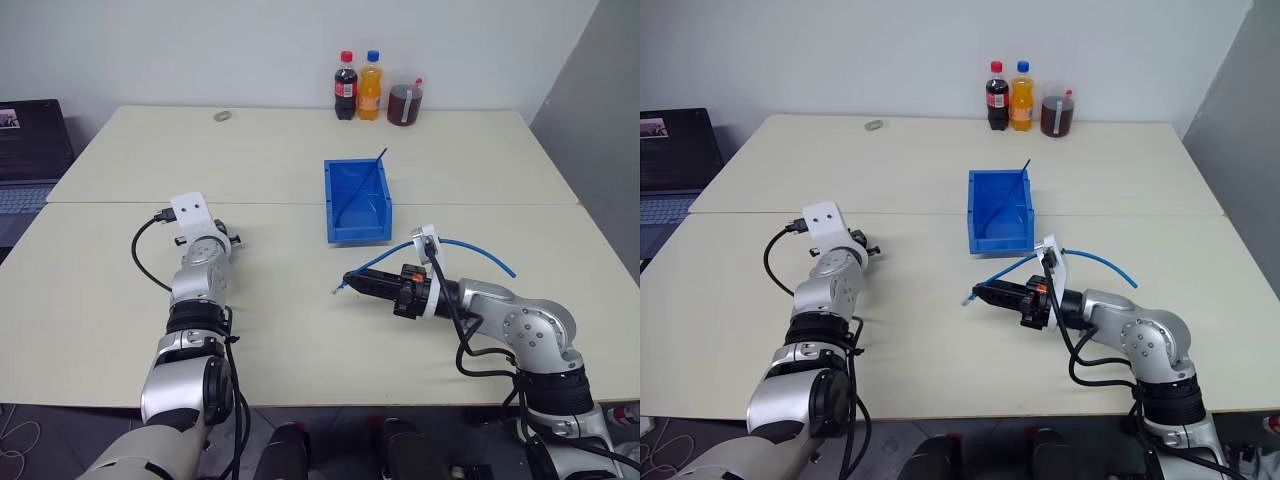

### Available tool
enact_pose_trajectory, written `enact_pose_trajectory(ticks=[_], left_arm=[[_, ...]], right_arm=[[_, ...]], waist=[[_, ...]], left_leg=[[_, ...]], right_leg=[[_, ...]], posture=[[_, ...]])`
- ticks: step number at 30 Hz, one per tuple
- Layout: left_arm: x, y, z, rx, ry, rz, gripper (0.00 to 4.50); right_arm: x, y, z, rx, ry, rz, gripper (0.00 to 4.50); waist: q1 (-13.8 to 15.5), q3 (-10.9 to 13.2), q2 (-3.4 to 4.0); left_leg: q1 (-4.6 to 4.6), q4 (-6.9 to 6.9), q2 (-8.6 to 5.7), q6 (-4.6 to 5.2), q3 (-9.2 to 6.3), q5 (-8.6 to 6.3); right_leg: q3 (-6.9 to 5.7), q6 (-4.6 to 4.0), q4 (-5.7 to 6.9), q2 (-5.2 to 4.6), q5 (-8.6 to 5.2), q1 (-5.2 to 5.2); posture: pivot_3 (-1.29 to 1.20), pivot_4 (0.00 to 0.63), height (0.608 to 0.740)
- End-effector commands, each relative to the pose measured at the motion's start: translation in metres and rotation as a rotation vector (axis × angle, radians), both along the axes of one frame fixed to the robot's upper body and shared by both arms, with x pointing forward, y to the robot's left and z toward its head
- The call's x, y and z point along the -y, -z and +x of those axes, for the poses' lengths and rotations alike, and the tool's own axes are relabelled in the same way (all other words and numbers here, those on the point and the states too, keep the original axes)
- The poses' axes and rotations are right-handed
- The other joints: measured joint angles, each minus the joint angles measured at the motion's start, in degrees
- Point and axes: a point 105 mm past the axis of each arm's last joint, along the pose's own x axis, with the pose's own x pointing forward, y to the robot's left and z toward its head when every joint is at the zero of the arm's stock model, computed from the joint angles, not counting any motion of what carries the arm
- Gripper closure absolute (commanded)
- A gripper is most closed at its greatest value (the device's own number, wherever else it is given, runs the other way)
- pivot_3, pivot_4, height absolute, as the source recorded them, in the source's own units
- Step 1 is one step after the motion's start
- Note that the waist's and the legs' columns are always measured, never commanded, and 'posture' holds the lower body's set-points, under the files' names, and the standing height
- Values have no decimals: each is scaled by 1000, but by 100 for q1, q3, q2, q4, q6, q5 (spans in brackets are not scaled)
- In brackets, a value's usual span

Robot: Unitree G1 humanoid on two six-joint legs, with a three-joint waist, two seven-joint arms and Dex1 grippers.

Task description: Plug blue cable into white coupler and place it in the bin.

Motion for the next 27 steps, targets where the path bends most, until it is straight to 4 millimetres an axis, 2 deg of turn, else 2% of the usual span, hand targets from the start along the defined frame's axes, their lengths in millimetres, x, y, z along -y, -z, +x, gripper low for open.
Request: enact_pose_trajectory(ticks=[1, 9, 11, 14, 16, 21, 27], left_arm=[[-3, -16, 3, 53, -1, 33, 3681], [5, -9, -11, 64, 136, 2, 3686], [17, -14, -19, 83, 289, 6, 3689], [62, -18, -53, 36, 753, 59, 3689], [81, -15, -75, -15, 972, 126, 3690], [111, 0, -122, -115, 1439, 323, 3690], [129, 16, -150, -193, 1774, 429, 3690]], right_arm=[[0, -12, -4, 57, -3, 14, 4441], [0, -13, -5, 66, 10, 15, 4442], [2, -13, -6, 75, 18, 6, 4442], [8, -8, -11, 113, 19, -54, 4442], [10, -6, -14, 133, 17, -81, 4442], [15, 1, -21, 192, 5, -154, 4443], [16, 7, -25, 299, -12, -234, 4443]], waist=[[1, 0, 0], [-7, 0, 0], [-13, 0, 0], [-27, 0, 0], [-22, 1, 1], [6, 2, 4], [2, 2, 4]], left_leg=[[0, 0, 0, 0, 0, 0], [1, -1, 1, -1, 1, 0], [1, 0, 1, -1, 0, 0], [0, -2, 3, -2, 2, 0], [1, -7, 3, -5, 3, -1], [7, -7, 3, -4, 3, -2], [7, -6, 10, -2, 7, -2]], right_leg=[[0, 0, 0, 0, 0, 0], [1, -16, 1, 0, 9, 0], [1, -16, 2, 0, 9, 0], [4, -16, 0, 0, 9, -3], [3, -21, -1, 0, 6, -3], [2, -23, -2, 0, 3, 1], [5, -7, -5, 4, -17, 0]], posture=[[0, 150, 740], [0, 150, 740], [0, 150, 740], [0, 150, 740], [0, 150, 740], [0, 150, 740], [0, 150, 740]])
